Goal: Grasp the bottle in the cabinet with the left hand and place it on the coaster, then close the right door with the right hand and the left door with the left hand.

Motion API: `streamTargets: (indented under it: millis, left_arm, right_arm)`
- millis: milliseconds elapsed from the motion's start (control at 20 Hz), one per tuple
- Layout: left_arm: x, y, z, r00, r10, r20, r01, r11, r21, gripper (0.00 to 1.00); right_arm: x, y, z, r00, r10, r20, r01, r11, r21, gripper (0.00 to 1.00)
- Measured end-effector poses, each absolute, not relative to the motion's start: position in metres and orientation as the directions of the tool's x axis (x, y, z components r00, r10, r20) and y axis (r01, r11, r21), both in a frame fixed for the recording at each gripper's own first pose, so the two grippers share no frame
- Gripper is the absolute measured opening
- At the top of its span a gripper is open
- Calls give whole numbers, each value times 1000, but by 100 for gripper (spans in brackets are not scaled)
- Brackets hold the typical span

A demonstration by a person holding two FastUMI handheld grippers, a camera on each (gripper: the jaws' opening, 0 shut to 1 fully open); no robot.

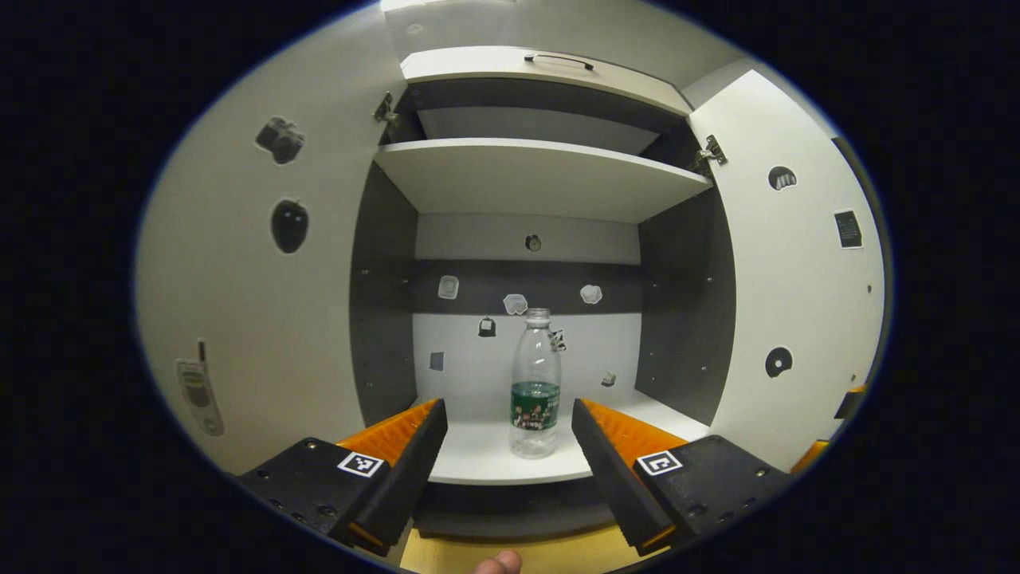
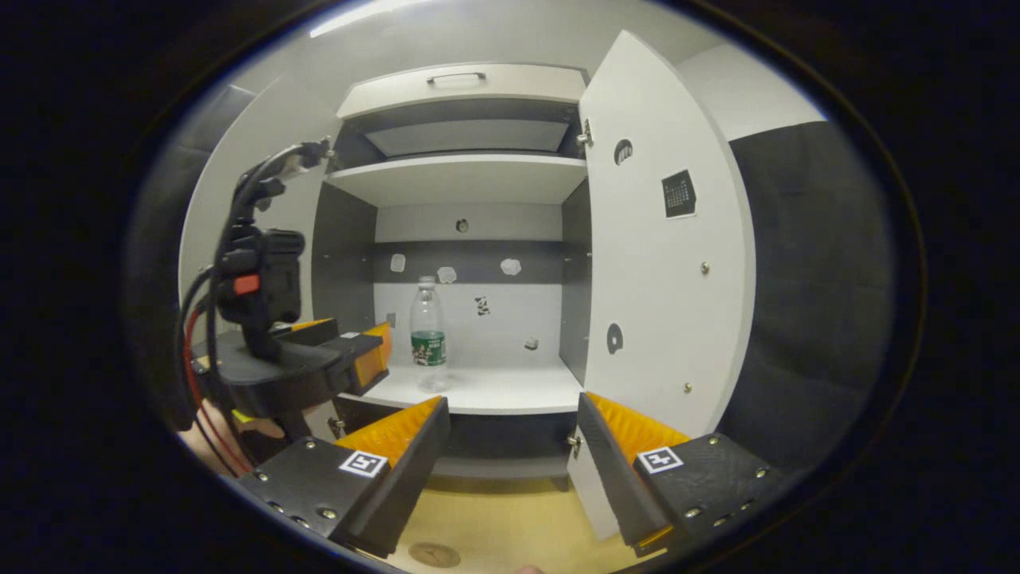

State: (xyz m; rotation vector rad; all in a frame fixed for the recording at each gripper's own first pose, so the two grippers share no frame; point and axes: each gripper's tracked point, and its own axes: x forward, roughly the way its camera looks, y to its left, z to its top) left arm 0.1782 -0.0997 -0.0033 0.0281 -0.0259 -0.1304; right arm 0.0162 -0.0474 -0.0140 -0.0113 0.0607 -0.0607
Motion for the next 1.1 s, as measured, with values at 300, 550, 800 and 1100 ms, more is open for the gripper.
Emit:
streamTargets:
  millis: [300, 550, 800, 1100]
  left_arm:
    - [242, -127, -10, 986, -164, 11, 163, 986, 43, 99]
    - [284, -137, -17, 986, -164, -7, 164, 986, 38, 99]
    - [315, -135, -26, 989, -146, -34, 147, 989, 28, 99]
    - [319, -134, -34, 989, -138, -58, 140, 990, 35, 82]
  right_arm:
    - [21, -64, -18, 992, -95, -83, 93, 995, -32, 98]
    - [25, -68, -22, 990, -103, -95, 99, 994, -49, 97]
    - [26, -72, -27, 987, -112, -112, 107, 993, -51, 99]
    - [25, -80, -36, 984, -117, -135, 114, 993, -35, 98]
